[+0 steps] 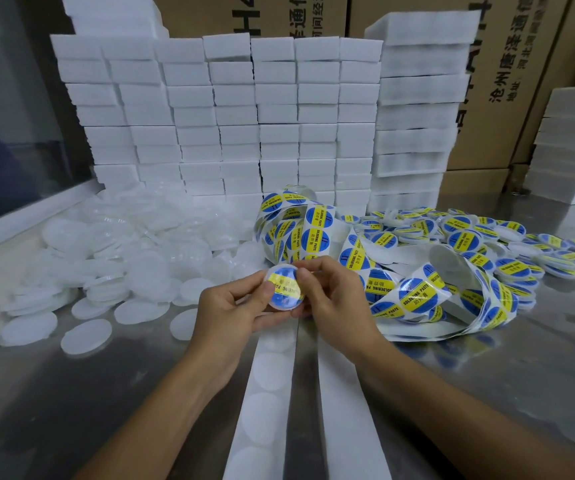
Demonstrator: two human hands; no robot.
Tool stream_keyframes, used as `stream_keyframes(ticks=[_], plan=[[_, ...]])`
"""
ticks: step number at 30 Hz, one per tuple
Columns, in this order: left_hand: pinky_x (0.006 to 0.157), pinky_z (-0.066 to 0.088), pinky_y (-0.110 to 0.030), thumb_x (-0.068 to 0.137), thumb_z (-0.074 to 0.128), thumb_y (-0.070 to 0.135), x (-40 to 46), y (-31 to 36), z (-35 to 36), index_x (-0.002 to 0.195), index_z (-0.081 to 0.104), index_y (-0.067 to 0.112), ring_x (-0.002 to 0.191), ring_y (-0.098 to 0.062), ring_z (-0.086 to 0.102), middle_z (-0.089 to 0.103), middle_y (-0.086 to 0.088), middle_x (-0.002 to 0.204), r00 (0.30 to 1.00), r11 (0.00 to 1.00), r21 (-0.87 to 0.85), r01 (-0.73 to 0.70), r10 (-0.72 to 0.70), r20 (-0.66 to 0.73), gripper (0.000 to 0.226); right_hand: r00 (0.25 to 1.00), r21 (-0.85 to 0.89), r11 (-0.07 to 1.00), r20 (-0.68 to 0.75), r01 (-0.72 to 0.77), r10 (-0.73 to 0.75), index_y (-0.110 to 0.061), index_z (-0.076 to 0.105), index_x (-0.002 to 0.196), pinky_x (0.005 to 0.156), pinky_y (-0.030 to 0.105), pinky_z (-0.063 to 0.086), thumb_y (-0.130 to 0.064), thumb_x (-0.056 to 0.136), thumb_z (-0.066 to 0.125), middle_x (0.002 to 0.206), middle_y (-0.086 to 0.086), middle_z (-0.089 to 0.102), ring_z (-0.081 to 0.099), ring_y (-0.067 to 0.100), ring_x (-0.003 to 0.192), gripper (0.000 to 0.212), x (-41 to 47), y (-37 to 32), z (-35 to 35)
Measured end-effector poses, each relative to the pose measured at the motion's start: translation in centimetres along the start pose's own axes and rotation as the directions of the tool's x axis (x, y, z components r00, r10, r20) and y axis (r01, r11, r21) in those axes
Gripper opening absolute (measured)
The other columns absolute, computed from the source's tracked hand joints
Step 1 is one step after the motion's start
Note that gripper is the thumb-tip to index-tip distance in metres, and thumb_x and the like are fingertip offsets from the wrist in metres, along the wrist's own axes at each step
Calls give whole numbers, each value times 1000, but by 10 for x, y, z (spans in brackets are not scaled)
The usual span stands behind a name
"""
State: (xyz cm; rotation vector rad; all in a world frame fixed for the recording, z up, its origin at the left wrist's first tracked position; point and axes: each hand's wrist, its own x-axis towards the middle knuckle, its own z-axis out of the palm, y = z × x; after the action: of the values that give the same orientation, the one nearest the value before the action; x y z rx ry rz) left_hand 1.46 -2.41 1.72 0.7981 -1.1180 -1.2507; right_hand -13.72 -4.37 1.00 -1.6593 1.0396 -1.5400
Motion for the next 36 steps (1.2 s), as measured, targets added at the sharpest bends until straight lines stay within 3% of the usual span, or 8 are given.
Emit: stream_keyframes(ticks=[6, 11, 14, 19, 22, 29, 32, 36], plan=[[69, 60, -31, 76, 68, 18, 4, 1, -2, 90, 78, 14, 88, -30, 74, 75, -15, 95, 999, 999, -25, 36, -37, -31, 18, 995, -124, 992, 93, -11, 23, -28, 58, 109, 62, 37, 61, -34, 67, 89, 88, 1, 69, 68, 22, 64, 53, -3, 4, -1], [72, 60, -34, 77, 68, 25, 3, 2, -5, 103, 75, 11, 91, -31, 73, 75, -15, 99, 999, 998, 59, 22, -25, 43, 31, 998, 14, 1000, 66, -15, 14, -20, 54, 89, 49, 37, 56, -37, 82, 76, 67, 10, 69, 70, 25, 53, 29, 0, 3, -4], [75, 60, -39, 79, 67, 25, 2, 1, -3, 108, 73, 8, 92, -34, 72, 74, -16, 102, 998, 999, 49, 8, -11, 69, 34, 998, 4, 1000, 62, 5, -5, -17, 53, 91, 55, 46, 58, -32, 89, 69, 67, 7, 68, 71, 27, 60, 22, 0, 5, -3], [60, 57, -26, 65, 75, 34, 2, 0, -4, 78, 80, 21, 71, -22, 73, 76, -10, 81, 998, 992, 121, -38, 43, -46, 19, 987, -221, 964, 103, 147, -127, -29, 62, 111, 65, 23, 55, -37, 80, 79, 90, -8, 66, 64, 10, 76, 36, -1, 4, -7], [56, 54, -24, 61, 75, 48, 3, 0, -2, 73, 79, 18, 64, -19, 70, 74, -10, 73, 995, 978, 196, -79, 88, -39, 33, 980, -236, 962, 169, 140, -101, -25, 67, 97, 62, 23, 54, -51, 71, 79, 79, -7, 68, 64, 8, 70, 38, -2, 0, -7], [58, 56, -26, 65, 77, 45, 2, -7, 5, 90, 76, 29, 73, -15, 72, 75, 0, 85, 996, 973, 223, -59, 72, -51, 31, 993, -164, 981, -28, 106, -112, -21, 68, 95, 60, 41, 55, -20, 96, 62, 70, 0, 67, 64, 17, 62, 6, 7, -4, -14], [66, 55, -24, 68, 87, 30, 0, -20, 12, 95, 63, 40, 80, -8, 67, 69, 15, 94, 990, 857, 498, -130, 136, 23, 38, 980, -116, 993, -191, 28, -50, -22, 67, 92, 62, 35, 55, -15, 94, 64, 74, -6, 67, 65, 17, 68, 8, 17, -6, -29], [74, 45, -9, 69, 83, 43, -8, -32, 19, 100, 52, 49, 97, 3, 59, 60, 32, 104, 975, 719, 667, -196, 70, 211, 44, 938, -6, 998, -341, -69, 63, -26, 71, 89, 66, 17, 54, -14, 91, 68, 80, -8, 74, 68, 8, 75, 13, 32, -8, -60]])
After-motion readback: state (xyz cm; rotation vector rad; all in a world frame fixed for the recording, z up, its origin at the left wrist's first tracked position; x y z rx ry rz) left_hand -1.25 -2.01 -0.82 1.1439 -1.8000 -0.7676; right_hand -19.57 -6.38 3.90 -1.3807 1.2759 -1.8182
